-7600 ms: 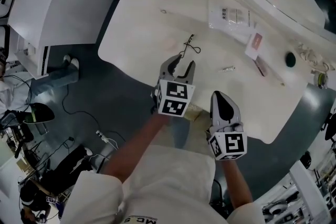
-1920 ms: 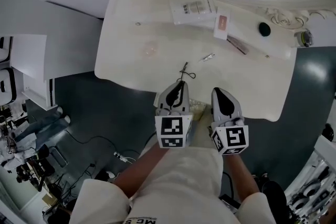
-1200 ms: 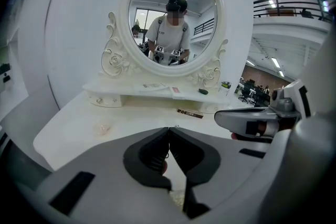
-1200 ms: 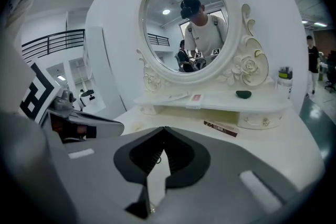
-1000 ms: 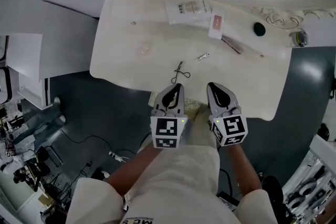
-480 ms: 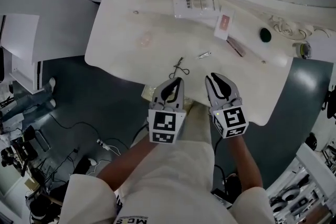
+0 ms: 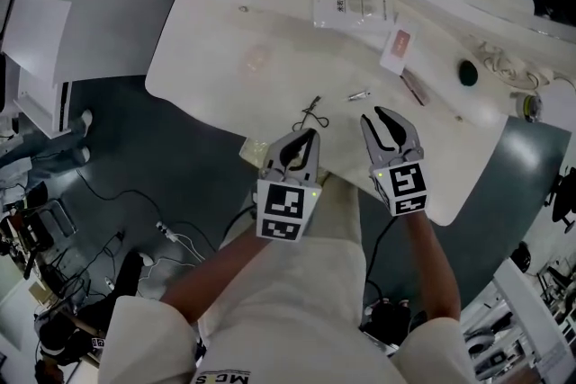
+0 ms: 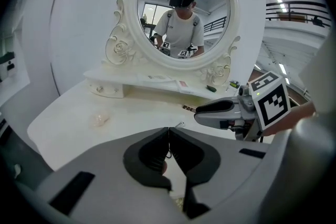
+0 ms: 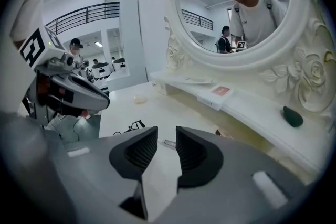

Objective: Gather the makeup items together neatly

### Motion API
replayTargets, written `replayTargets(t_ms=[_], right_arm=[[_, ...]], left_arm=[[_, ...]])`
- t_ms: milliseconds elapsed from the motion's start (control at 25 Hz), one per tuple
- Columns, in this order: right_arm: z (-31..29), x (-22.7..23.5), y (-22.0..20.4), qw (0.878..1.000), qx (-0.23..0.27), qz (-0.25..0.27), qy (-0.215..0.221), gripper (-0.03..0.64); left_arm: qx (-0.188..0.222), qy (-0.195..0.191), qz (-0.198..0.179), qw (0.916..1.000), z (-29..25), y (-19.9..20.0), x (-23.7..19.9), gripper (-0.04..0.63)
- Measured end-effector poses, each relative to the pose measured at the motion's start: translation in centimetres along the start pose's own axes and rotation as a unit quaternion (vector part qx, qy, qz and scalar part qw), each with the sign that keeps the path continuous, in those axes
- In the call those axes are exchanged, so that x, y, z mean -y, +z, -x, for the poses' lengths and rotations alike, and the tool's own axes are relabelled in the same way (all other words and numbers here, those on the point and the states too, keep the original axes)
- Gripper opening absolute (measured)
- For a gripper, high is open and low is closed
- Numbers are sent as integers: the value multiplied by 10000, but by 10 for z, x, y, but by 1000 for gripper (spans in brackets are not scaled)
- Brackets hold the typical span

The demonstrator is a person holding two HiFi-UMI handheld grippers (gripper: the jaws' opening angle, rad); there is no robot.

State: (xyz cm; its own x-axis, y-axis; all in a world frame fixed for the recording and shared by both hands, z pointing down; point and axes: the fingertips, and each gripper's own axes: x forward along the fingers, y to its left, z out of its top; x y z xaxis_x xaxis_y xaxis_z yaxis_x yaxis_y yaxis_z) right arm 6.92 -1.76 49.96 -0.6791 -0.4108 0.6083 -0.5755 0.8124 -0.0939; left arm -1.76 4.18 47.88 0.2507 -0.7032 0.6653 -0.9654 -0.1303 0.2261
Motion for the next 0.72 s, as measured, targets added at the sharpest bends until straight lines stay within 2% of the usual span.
replayTargets(t_ms=[360,600,720], right_arm=[[-18,7,-9,9959,-188,655,591,104],[-35,8,-24,9819,-578,1533,952,147],[-41,7,-26,9756,-676,1746,1143,147]], left_arm=[[-23,102,124,9999,-6,-7,-1,9],[-95,44,190,9998,-9,-13,0,9],[-105,53,167,9998,-9,-15,0,9]])
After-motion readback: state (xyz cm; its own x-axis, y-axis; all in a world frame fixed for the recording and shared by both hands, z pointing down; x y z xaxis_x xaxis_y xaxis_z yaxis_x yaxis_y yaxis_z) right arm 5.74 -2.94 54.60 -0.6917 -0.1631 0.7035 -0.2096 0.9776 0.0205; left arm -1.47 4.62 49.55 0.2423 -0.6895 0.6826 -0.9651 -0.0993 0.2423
